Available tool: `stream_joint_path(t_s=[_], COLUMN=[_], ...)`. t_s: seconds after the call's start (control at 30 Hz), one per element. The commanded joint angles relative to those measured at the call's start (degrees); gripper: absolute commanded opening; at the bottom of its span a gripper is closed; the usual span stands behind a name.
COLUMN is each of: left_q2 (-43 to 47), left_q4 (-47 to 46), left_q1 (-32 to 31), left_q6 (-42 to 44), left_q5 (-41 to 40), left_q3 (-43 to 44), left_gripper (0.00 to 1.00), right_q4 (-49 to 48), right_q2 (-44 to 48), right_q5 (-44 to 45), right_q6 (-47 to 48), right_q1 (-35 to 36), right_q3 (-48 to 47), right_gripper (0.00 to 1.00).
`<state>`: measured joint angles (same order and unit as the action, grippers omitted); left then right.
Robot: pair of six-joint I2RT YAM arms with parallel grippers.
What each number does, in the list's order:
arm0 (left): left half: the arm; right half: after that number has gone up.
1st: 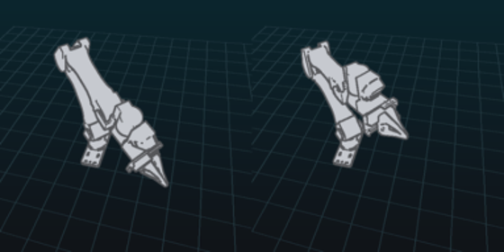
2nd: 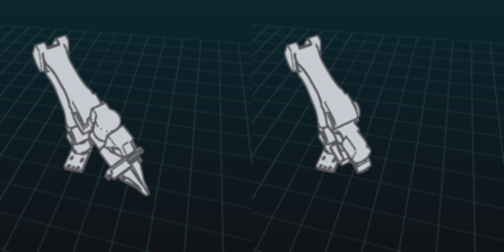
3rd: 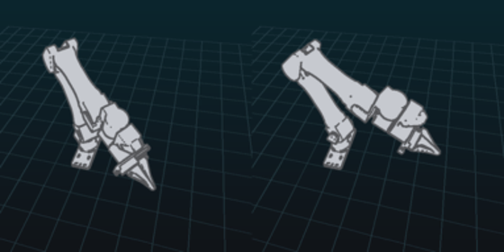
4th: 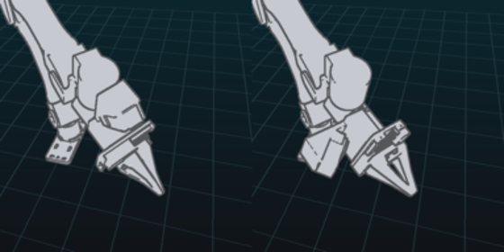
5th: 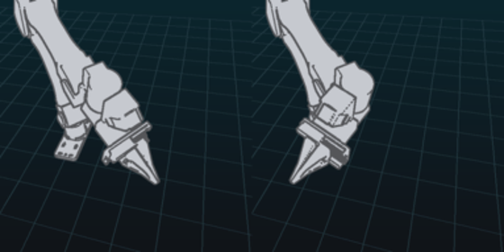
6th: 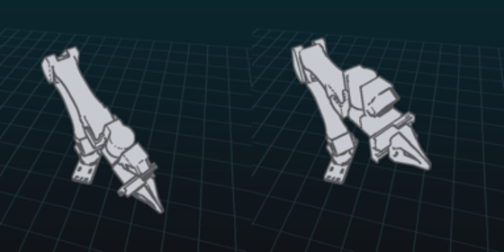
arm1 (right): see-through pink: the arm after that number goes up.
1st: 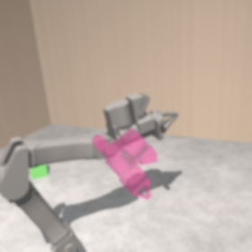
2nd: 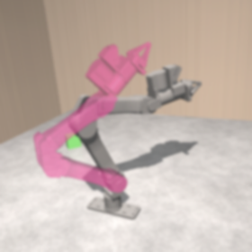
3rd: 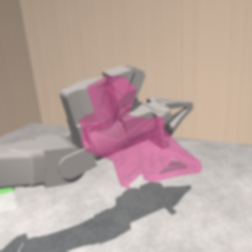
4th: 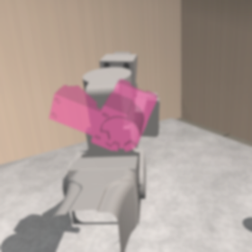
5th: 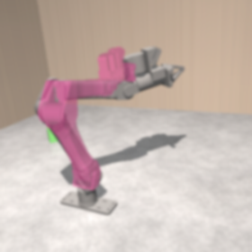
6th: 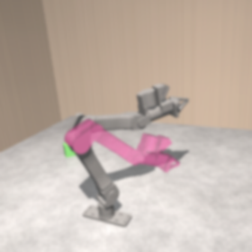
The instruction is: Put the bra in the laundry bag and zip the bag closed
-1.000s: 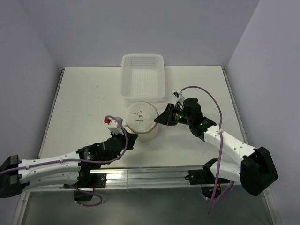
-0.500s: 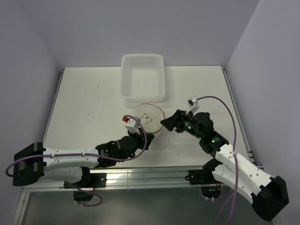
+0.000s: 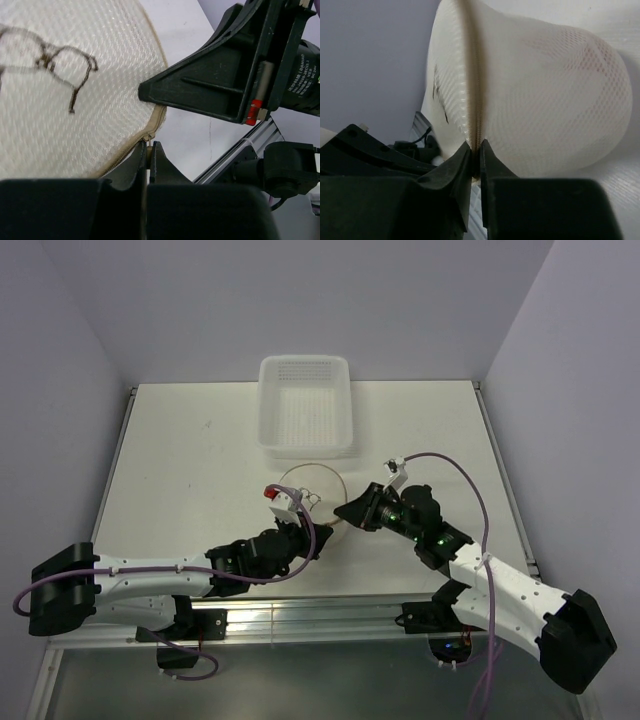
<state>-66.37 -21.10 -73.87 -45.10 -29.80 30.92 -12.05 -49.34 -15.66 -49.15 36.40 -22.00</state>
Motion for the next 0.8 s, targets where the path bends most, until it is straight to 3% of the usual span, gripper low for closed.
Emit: stream_joint_path(t_s=[0.0,0.07,0.3,0.6,0.77], left_q2=[0.97,1.59,9.49,21.54,23.39], left_q4=[-1.67,1.48,14.06,31.10,30.16], left_q1=[-0.05,-0.05,1.70,4.69,4.87], left_q6=[0.72,1.94,3.88,-0.59,0.72], left_q5=[-0.60,-1.22,-7.55,-13.96,-13.70], left_q3=[1.60,2.04,0.03,-2.88,-3.14], left_gripper=[0.00,0.00,0.00,0.00,0.00], right_q4=[-3.51,-3.94,-1.39,0.45,-1.30], right_q2=[-0.58,-1.10,-3.21,-6.64,-9.45], right_q5=[0.18,0.45,-4.19,-8.59,-11.23], right_q6=[-0.78,-0.69,3.35,7.75,7.31], right_q1=[0.60,0.34,-5.46,-12.76,-12.76], right_q3=[-1.38,-1.20,-5.24,-8.23,-8.50], right_gripper=[0.11,0.00,0.00,0.00,0.00])
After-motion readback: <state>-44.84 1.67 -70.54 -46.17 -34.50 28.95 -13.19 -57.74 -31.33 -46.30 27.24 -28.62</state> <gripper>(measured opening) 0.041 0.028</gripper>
